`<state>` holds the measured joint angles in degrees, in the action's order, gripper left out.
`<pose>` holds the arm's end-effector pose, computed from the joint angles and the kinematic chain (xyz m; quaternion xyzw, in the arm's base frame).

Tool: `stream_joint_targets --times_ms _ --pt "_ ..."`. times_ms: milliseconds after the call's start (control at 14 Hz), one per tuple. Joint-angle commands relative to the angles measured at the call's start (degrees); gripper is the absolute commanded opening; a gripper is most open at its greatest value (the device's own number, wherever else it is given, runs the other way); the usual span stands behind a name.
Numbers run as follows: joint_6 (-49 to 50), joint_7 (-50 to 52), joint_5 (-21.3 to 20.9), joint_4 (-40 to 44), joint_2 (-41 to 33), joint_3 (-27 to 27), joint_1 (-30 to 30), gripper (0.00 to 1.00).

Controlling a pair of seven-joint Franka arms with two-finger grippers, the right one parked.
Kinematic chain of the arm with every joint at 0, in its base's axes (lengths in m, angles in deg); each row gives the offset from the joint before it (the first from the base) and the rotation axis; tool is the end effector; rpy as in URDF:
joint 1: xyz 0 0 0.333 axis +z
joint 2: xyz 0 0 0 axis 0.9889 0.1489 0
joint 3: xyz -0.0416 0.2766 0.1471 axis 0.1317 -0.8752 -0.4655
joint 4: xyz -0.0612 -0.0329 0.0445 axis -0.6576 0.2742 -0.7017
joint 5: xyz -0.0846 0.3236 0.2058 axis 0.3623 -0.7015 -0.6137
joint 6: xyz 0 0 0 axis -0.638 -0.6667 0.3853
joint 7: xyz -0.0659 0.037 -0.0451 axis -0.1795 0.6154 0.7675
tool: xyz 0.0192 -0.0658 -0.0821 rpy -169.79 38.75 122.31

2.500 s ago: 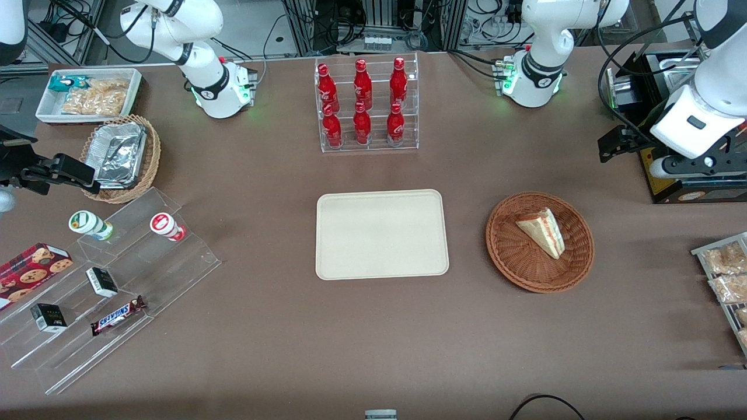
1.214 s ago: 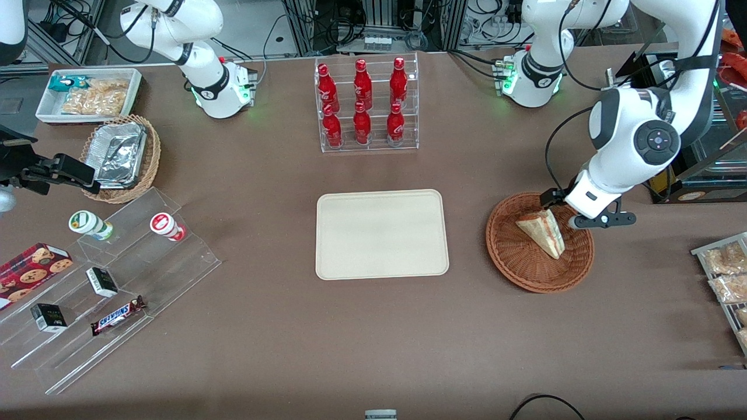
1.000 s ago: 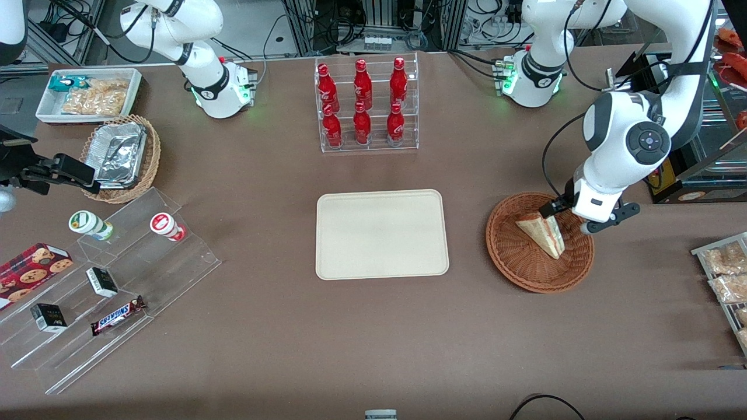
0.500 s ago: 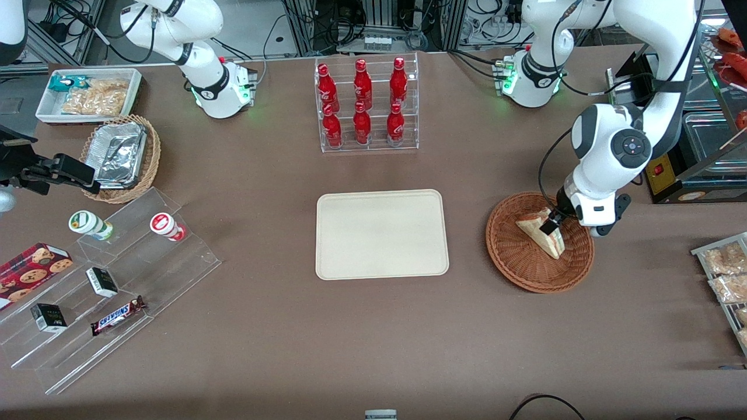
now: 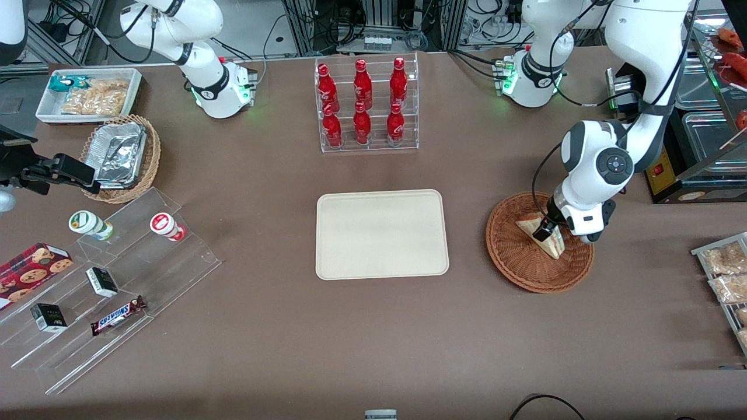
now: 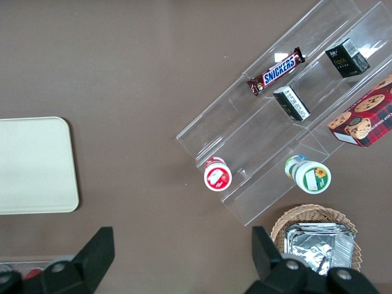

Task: Place sandwich from basket to tray
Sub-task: 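Lower the left gripper and close it on the wrapped sandwich, then lift the sandwich and carry it over the beige tray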

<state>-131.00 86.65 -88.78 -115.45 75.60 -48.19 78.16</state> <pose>0.5092 -0.0681 0.2326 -0.8904 -0.4549 0.0161 0.0050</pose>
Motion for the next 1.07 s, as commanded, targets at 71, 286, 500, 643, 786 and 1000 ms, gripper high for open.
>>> stream_joint_targets --times_ms 71,286,500,643,786,1000 --pt "4.7 -5.1 0.3 1.1 -1.6 0.0 -0.6 0.07" --pt "14.9 -14.1 0.3 8.1 -3.1 0.4 -0.6 0.04" --pt "26.6 -25.8 -0.3 20.8 0.9 4.3 -0.6 0.09" --pt "30.1 -28.1 -0.2 26.4 4.0 8.7 -0.6 0.12" --pt "29.9 -28.2 -0.4 28.7 6.4 14.0 -0.7 0.1" --pt "30.1 -24.7 -2.4 34.7 12.3 20.8 -1.9 0.1"
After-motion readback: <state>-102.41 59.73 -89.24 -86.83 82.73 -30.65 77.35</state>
